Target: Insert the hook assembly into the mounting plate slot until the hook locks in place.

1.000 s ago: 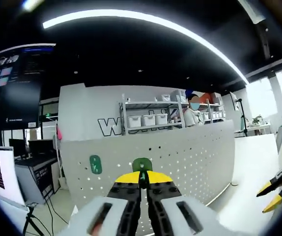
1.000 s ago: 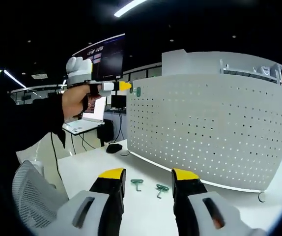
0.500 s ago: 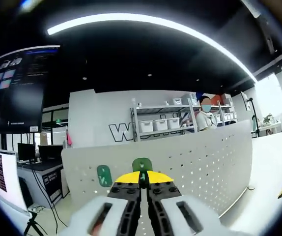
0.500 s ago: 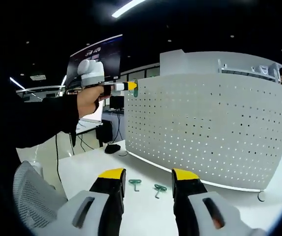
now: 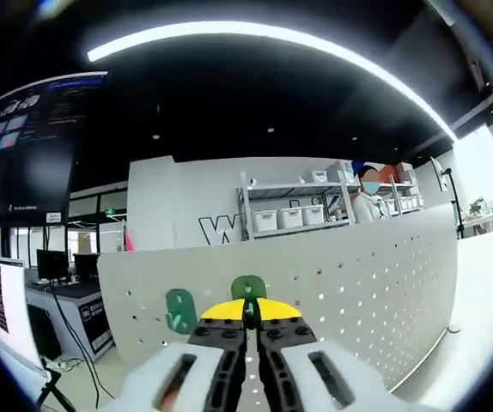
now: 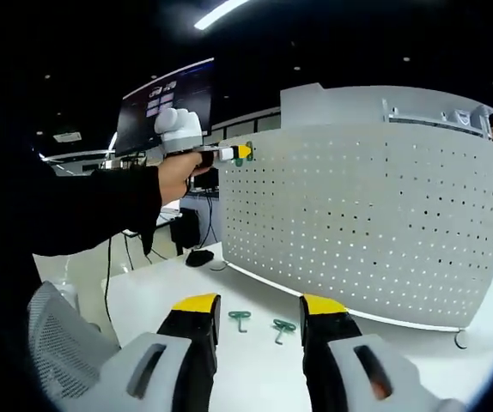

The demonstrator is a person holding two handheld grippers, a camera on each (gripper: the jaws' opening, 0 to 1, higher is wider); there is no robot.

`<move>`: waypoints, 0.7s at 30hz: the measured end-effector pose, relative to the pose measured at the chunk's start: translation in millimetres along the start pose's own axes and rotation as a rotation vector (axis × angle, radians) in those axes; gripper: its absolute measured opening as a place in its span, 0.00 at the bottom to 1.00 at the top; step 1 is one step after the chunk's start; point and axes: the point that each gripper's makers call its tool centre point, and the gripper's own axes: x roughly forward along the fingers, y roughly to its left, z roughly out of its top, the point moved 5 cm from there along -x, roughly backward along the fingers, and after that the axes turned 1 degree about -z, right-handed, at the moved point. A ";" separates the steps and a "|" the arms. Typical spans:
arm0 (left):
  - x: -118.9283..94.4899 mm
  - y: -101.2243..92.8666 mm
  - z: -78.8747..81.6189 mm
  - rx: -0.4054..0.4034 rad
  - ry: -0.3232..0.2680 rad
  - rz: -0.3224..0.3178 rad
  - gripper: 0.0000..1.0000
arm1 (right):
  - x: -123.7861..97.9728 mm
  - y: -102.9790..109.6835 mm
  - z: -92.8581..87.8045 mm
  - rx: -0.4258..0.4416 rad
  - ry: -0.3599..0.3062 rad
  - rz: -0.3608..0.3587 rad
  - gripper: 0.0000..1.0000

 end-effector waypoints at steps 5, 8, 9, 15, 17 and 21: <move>4.7 3.2 -2.2 0.007 0.002 0.008 0.02 | 0.9 0.1 -1.1 0.006 0.003 0.004 0.34; 7.7 4.4 -1.9 0.017 0.001 0.009 0.02 | 1.6 0.0 -1.5 0.010 0.005 0.006 0.34; 8.6 4.6 -2.0 0.020 0.001 0.010 0.02 | 1.7 0.1 -1.5 0.011 0.005 0.006 0.34; 13.4 7.0 -1.5 0.029 -0.001 0.011 0.02 | 1.9 -0.3 -1.8 0.015 0.005 0.008 0.34; 15.0 7.0 -1.5 0.031 -0.002 0.008 0.02 | 1.7 -0.5 -1.6 0.017 0.003 0.007 0.34; 15.2 6.3 -1.8 0.046 0.001 0.007 0.02 | 1.4 -0.4 -1.7 0.019 0.003 0.006 0.34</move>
